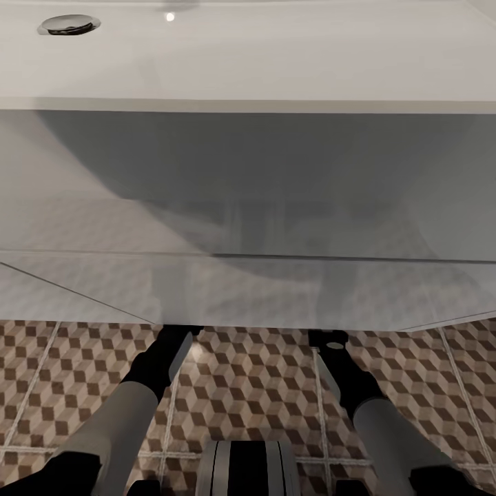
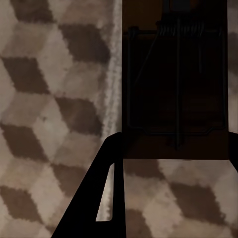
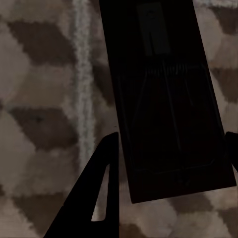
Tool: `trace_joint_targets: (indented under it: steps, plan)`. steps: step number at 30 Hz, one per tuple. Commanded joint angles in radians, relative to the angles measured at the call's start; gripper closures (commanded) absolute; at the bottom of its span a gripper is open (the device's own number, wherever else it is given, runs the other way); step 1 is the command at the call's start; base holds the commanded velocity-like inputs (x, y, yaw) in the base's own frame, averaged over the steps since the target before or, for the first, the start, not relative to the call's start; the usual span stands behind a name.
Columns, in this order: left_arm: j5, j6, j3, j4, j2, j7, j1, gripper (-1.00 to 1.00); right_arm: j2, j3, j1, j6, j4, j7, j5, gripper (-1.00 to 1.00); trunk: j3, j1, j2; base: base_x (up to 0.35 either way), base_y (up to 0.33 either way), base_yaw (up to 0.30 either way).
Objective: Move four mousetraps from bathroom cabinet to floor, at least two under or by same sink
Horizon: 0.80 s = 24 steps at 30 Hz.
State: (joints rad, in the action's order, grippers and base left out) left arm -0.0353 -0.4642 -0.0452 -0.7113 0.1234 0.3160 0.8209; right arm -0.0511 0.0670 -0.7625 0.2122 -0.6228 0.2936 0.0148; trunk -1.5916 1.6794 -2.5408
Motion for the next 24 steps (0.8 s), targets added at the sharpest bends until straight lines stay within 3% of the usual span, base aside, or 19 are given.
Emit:
trace_joint_targets:
  steps: [1,10,18,24]
  plan:
    - [-0.003,-0.002,-0.004,0.003,-0.001,0.008,0.001,1.0,-0.001,0.005,-0.017,-0.013,0.027,0.007,0.002,1.0,-0.001,0.0,0.0,0.0,0.0,0.0]
    - [-0.003,0.005,-0.003,0.011,-0.007,0.008,0.003,1.0,-0.008,0.006,-0.053,-0.096,0.088,-0.003,0.003,1.0,-0.001,0.0,0.0,0.0,0.0,0.0]
    - [-0.008,0.007,-0.002,0.013,-0.009,0.008,0.006,1.0,-0.01,0.007,-0.055,-0.131,0.093,-0.017,0.005,1.0,-0.001,0.0,0.0,0.0,0.0,0.0]
    - [-0.01,0.009,-0.002,0.059,-0.008,0.008,0.034,1.0,-0.011,0.007,-0.055,-0.15,0.096,-0.02,0.006,1.0,-0.001,0.0,0.0,0.0,0.0,0.0]
